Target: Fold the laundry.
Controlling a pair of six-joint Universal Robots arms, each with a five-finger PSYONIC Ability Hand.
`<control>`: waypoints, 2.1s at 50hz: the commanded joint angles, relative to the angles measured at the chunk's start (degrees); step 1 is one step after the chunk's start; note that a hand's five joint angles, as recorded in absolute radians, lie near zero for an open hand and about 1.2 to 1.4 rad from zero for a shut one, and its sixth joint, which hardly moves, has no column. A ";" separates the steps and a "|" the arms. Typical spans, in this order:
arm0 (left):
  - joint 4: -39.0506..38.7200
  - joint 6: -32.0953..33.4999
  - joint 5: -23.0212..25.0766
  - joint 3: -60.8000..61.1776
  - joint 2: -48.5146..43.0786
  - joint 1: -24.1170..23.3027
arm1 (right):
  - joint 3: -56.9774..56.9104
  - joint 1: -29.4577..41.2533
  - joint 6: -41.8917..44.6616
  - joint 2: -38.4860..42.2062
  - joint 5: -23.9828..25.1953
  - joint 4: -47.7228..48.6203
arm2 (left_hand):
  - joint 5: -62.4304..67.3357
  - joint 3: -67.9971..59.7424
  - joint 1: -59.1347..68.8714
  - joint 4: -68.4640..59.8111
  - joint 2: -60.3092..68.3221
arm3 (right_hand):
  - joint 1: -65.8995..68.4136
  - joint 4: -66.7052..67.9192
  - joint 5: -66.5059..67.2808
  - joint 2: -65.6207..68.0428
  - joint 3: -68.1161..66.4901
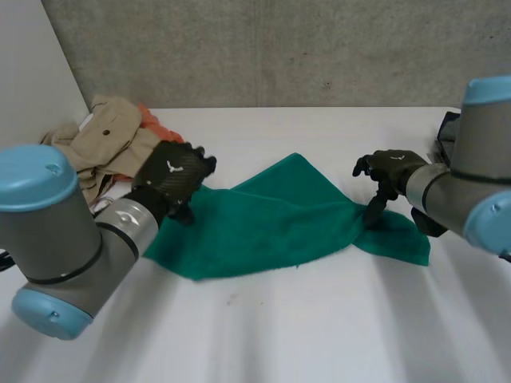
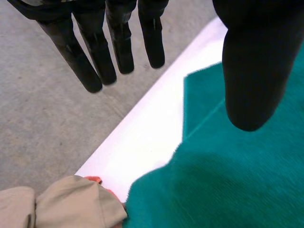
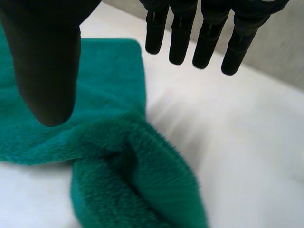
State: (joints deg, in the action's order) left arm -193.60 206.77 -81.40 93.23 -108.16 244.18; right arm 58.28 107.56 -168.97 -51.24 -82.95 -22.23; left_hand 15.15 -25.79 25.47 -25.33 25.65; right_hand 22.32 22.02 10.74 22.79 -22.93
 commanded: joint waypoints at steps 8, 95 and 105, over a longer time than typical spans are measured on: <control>1.82 -7.43 2.12 -1.39 1.29 2.44 | -14.34 1.16 3.72 13.70 -0.81 -8.80 | -8.54 9.18 -8.86 8.73 -9.05 | 8.97 9.27 10.55 8.51 -8.36; 18.35 -16.84 4.49 -19.23 -6.97 11.49 | 22.50 0.99 8.40 -15.48 5.34 18.56 | -9.89 10.53 -10.21 10.08 -10.40 | -7.78 -7.48 -6.20 -8.24 8.39; 23.26 2.14 13.98 -26.17 -17.60 16.86 | 16.77 -0.60 13.39 -9.15 4.46 1.22 | -0.65 1.29 -0.97 0.83 -1.15 | 0.12 0.42 1.70 -0.35 0.49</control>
State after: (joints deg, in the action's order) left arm -174.30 198.65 -72.48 71.37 -119.09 259.48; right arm 76.20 107.54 -160.26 -64.00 -78.20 -15.82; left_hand 8.57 -18.31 18.81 -18.56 18.59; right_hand 17.02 16.81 6.25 16.32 -16.29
